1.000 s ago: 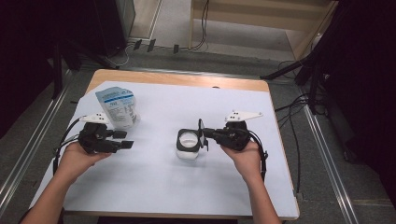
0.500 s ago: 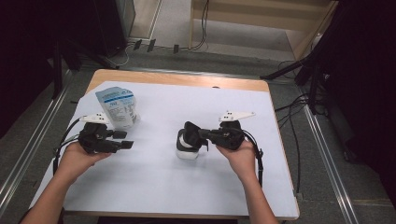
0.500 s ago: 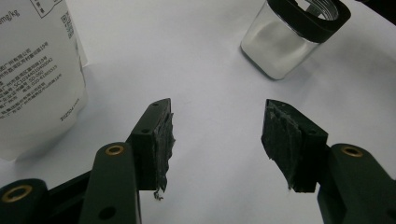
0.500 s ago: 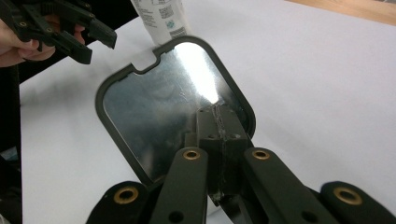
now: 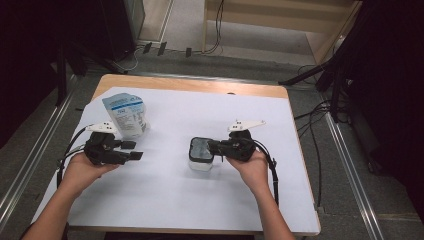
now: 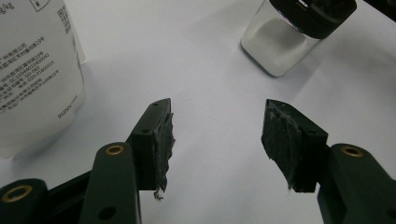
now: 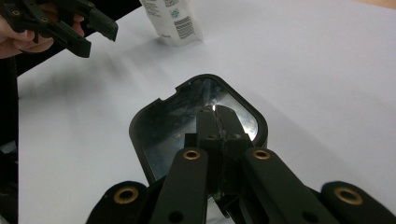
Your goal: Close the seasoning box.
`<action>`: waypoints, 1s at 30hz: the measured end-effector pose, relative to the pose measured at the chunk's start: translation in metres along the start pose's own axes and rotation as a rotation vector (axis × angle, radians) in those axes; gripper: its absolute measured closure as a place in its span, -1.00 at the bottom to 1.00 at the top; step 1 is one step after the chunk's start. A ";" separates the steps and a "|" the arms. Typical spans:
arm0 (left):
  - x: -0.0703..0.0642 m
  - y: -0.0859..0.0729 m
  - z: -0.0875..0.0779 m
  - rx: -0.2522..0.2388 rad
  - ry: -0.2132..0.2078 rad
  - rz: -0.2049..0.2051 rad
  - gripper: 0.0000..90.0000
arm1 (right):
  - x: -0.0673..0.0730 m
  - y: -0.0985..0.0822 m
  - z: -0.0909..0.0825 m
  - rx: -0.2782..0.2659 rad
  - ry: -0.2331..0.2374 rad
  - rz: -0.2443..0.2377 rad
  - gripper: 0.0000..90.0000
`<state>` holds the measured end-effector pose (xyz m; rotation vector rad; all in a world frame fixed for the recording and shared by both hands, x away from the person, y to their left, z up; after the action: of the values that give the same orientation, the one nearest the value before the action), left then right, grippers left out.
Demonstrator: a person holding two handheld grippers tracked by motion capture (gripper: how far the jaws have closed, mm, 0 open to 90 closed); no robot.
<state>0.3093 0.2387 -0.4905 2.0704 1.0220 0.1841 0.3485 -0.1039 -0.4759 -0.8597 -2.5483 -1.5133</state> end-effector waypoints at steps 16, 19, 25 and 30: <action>-0.005 0.001 0.001 -0.009 -0.019 0.014 -0.02 | -0.008 0.001 -0.029 -0.050 -0.067 -0.056 0.32; -0.006 0.002 0.002 -0.007 -0.026 0.018 -0.02 | -0.010 -0.001 -0.035 -0.063 -0.085 -0.064 0.30; -0.006 0.002 0.004 -0.006 -0.024 0.017 -0.03 | -0.016 -0.010 -0.047 -0.075 -0.126 -0.053 0.23; -0.004 0.003 0.005 -0.011 -0.028 0.016 -0.03 | -0.021 -0.016 -0.058 -0.094 -0.149 -0.038 0.23</action>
<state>0.3102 0.2317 -0.4904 2.0664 0.9854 0.1676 0.3453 -0.1665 -0.4658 -0.9758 -2.6285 -1.6510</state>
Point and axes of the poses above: each handheld gripper's, and its own axes: z roughly forward along the jaws, y roughly out of its top, x roughly to its left, the point moved 4 cm from there along z, roughly forward along the jaws, and after that the axes turned 6 degrees about y, right-handed, at the moved point
